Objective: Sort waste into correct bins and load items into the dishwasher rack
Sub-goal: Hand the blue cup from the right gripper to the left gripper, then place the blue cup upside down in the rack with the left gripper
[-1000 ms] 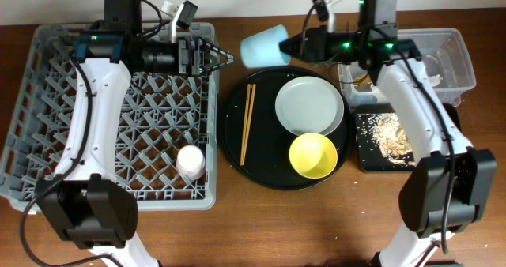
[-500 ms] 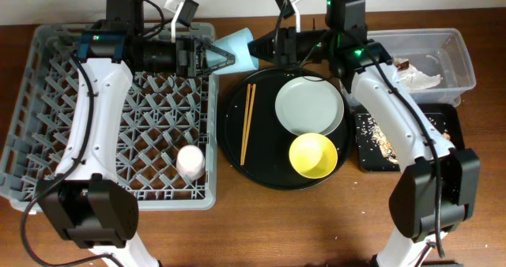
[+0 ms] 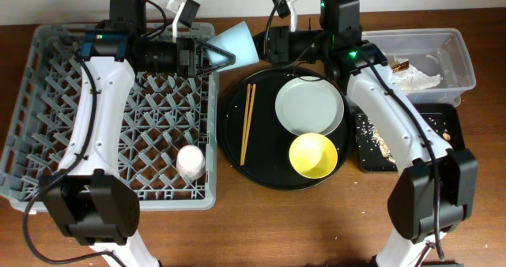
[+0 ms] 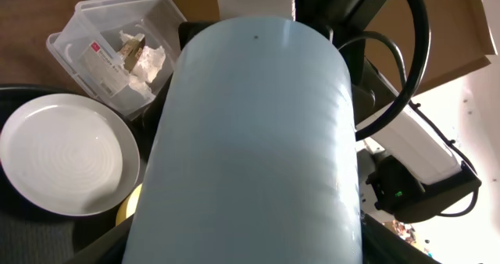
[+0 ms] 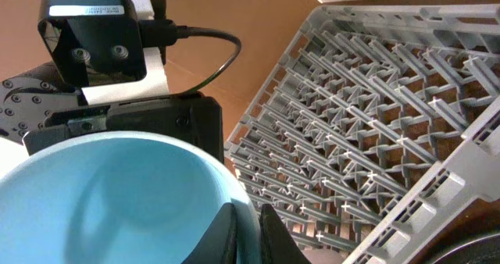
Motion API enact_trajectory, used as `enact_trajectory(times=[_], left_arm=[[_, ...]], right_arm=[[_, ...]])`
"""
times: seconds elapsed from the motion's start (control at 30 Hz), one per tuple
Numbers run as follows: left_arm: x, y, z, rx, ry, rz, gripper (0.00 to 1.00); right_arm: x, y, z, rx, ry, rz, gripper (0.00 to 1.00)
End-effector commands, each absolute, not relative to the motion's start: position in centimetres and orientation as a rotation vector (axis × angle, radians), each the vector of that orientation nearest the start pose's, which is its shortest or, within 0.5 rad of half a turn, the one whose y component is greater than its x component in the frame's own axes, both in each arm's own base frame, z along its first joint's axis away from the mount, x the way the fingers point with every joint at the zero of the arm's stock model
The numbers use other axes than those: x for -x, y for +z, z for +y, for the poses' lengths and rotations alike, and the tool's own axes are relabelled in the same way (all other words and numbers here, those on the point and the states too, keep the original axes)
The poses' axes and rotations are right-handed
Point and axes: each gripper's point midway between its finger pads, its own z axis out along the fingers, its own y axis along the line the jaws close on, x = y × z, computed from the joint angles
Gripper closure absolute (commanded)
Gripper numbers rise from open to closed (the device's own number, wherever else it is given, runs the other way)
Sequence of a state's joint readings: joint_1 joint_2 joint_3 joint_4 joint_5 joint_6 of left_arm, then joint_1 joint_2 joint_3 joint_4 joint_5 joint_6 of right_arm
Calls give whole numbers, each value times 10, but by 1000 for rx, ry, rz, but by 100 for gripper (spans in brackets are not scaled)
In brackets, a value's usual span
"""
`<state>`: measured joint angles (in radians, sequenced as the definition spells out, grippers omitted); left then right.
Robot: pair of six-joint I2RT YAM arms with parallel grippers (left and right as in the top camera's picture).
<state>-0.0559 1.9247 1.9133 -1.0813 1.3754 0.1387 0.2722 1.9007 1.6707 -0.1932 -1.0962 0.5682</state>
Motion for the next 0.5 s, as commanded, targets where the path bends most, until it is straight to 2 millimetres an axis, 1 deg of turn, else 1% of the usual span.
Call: enact_trajectory(times=[0.0, 0.07, 0.1, 0.13, 0.17, 0.23, 0.27, 0.33, 0.37, 0.47], left_arm=[[-385, 343, -199, -685, -1789, 1928, 36], [-390, 338, -197, -683, -1734, 1950, 36], [-394, 334, -195, -677, -1700, 1971, 36], [-398, 328, -192, -665, -1655, 2002, 36], [-400, 327, -191, -661, -1641, 2006, 36], [-406, 329, -183, -660, -1612, 1983, 35], [-407, 330, -181, -660, -1606, 1978, 34], [-408, 330, -181, -662, -1605, 1975, 25], [-408, 331, -181, -666, -1604, 1969, 22], [-410, 331, -180, -672, -1596, 1960, 22]], right_arm=[[-448, 294, 285, 410, 1508, 2088, 78], [-446, 290, 285, 397, 1512, 2116, 77], [-445, 288, 284, 394, 1513, 2123, 78], [-444, 286, 284, 401, 1508, 2129, 86], [-444, 285, 284, 404, 1506, 2133, 91], [-443, 283, 284, 398, 1508, 2144, 96], [-442, 283, 284, 399, 1509, 2145, 96], [-440, 283, 287, 404, 1512, 2148, 96], [-438, 283, 291, 418, 1515, 2148, 96], [-432, 283, 300, 449, 1521, 2146, 96]])
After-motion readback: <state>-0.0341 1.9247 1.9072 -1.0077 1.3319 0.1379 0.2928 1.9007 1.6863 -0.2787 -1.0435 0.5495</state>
